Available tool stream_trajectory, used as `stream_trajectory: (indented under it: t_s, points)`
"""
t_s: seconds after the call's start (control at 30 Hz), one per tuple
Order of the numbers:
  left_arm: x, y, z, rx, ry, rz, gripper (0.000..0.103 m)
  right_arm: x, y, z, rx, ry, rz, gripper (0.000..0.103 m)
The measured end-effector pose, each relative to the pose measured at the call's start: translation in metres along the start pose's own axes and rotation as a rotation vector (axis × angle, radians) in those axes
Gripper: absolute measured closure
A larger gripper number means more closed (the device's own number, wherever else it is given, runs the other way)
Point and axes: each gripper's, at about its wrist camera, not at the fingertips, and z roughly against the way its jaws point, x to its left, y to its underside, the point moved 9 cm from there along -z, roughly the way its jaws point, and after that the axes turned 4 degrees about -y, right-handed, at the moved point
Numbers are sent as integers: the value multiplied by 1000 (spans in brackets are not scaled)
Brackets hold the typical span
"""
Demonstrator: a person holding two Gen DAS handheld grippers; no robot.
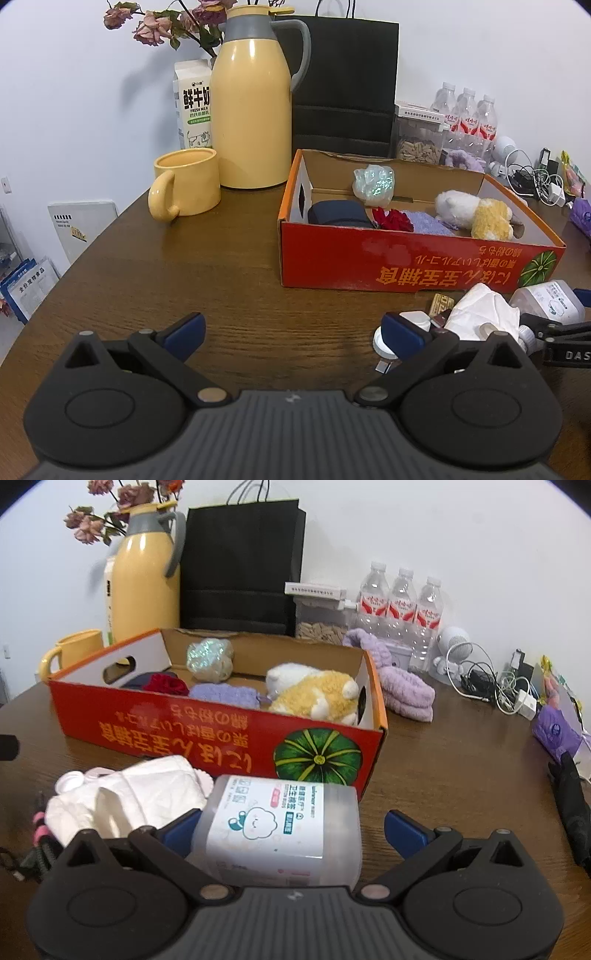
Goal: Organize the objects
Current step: 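Grasp the white wipes container with the right tool, then grasp the white tissue with the left tool while the right tool holds the container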
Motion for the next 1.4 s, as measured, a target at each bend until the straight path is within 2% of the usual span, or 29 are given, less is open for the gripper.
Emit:
stream_trajectory:
  t_s: [0.2, 0.27, 0.3, 0.33, 0.7, 1.1, 1.13, 1.2, 1.27, 1.3, 1.37, 1.4]
  points:
    - [-6, 2, -4, 10, 5, -5, 0, -4, 5, -13, 29, 5, -26, 1]
    - [-9, 2, -4, 10, 10, -8, 0, -5, 4, -11, 16, -21, -47, 7]
    - [-11, 2, -4, 9, 14, -10, 0, -4, 3, -10, 7, -34, -53, 18]
    - [-13, 1, -4, 8, 16, -13, 0, -4, 2, -9, 0, -42, -56, 21]
    - [-60, -3, 1, -5, 91, -77, 0, -2, -8, 19, -158, -48, -45, 21]
    - [-111, -6, 1, -26, 179, -137, 0, -11, -14, 38, -247, -38, -75, 21]
    - [-113, -4, 0, -22, 185, -135, 2, -13, -14, 40, -254, -36, -82, 21]
    - [-120, -2, -2, -11, 196, -141, 13, -16, -15, 42, -265, -33, -95, 21]
    - [-123, 1, -5, 1, 204, -140, 33, -19, -15, 44, -271, -34, -106, 21]
    - [-124, 2, -6, 6, 208, -133, 36, -19, -15, 44, -272, -36, -108, 21]
    - [-125, 3, -6, 8, 211, -112, 54, -19, -15, 45, -273, -42, -107, 21]
    - [-125, 4, -6, 8, 217, -106, 57, -18, -15, 45, -273, -45, -106, 21]
